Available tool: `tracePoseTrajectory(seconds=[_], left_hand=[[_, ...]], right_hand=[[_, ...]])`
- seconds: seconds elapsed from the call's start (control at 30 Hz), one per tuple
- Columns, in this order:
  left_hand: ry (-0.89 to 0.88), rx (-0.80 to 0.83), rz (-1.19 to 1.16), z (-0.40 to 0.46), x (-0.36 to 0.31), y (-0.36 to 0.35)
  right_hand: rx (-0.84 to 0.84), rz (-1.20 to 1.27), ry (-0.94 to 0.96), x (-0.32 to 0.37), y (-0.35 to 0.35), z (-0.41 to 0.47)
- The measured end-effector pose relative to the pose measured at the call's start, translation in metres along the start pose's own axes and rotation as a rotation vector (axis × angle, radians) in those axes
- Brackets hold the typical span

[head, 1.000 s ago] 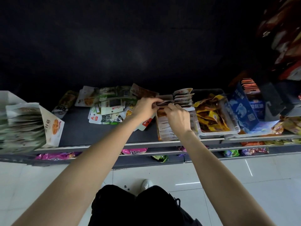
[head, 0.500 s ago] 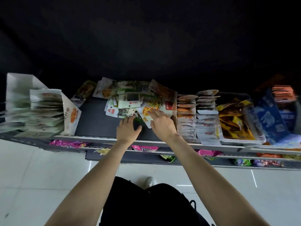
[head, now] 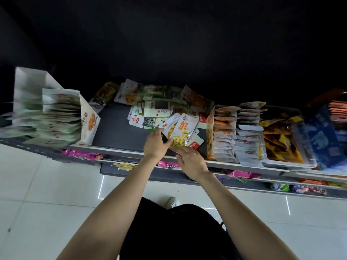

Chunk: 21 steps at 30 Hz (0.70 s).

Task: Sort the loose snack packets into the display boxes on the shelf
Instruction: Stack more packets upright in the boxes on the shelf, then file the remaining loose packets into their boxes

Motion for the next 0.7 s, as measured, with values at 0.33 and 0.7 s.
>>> tracePoseTrajectory(seconds=[0.33, 0.7], left_hand=[[0.011, 0.084, 0.193, 0.003, -0.025, 0.000], [-0.500, 0.057, -0.239, -0.047, -0.048, 0.089]], right_hand=[[-0.208, 0.309, -0.213, 0.007, 0.029, 0.009], [-0.357, 0.536, -0.048, 0.013, 0.147, -0.045]])
Point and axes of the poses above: each hand's wrist, its own z-axis towards the middle knuckle, its own y-axis out of the back of the hand, x = y × z, the point moved 1 cm from there along z, towards the middle knuckle, and after that the axes turned 4 degrees about z, right-handed, at the moved point
